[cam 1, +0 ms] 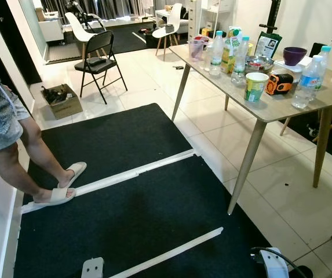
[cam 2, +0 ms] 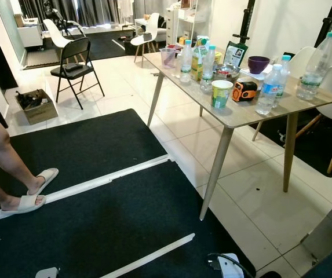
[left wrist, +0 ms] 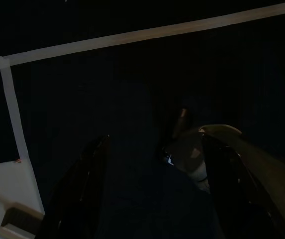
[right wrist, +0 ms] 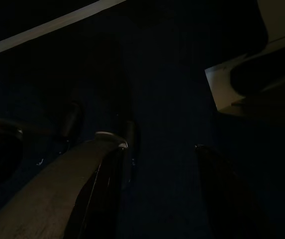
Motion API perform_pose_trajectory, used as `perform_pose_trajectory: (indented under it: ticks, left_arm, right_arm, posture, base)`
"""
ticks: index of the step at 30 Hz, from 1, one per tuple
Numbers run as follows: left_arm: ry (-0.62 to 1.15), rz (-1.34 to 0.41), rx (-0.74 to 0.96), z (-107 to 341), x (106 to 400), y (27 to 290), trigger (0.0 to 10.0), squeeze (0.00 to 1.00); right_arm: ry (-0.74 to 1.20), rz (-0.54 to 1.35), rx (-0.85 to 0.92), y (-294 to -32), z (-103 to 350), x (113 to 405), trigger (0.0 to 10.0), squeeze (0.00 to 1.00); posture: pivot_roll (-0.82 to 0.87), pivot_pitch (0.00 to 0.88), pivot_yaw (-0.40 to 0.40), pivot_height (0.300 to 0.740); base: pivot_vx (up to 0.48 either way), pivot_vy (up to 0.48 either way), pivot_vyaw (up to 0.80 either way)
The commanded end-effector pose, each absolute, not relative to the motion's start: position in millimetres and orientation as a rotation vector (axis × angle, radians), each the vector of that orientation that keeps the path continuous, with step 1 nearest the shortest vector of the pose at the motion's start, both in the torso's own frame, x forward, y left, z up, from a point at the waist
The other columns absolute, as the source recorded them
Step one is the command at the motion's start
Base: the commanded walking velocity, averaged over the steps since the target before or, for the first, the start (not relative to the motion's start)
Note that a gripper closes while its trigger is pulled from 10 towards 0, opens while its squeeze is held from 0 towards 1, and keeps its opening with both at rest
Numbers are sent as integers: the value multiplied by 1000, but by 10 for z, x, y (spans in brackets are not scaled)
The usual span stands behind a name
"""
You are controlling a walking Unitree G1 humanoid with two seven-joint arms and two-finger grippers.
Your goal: Restocking fridge
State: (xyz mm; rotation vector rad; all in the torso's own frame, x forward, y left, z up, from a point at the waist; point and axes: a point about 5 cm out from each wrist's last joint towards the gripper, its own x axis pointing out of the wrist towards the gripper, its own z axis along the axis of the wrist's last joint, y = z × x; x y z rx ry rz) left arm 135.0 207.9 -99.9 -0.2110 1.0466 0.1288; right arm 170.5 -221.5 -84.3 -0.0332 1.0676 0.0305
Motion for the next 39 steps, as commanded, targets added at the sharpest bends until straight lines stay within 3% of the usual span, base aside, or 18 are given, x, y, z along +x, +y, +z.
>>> perform_pose_trajectory:
  ticks: [1,39]
  left_arm:
    - [1051,126,-211,-1006,1336,2066,10000,0]
    - [1071,92,-195,-1022,1285,2059,10000,0]
  right_arm:
    - [1081,47,-44,-2186,-858,1686,10000,0]
    - [1094,49,-48,-2167,-883,1638,10000,0]
  posture:
    - [16,0,9,740]
    - [17,0,18,740]
  base:
    - [247,0,0]
    - [270,0,0]
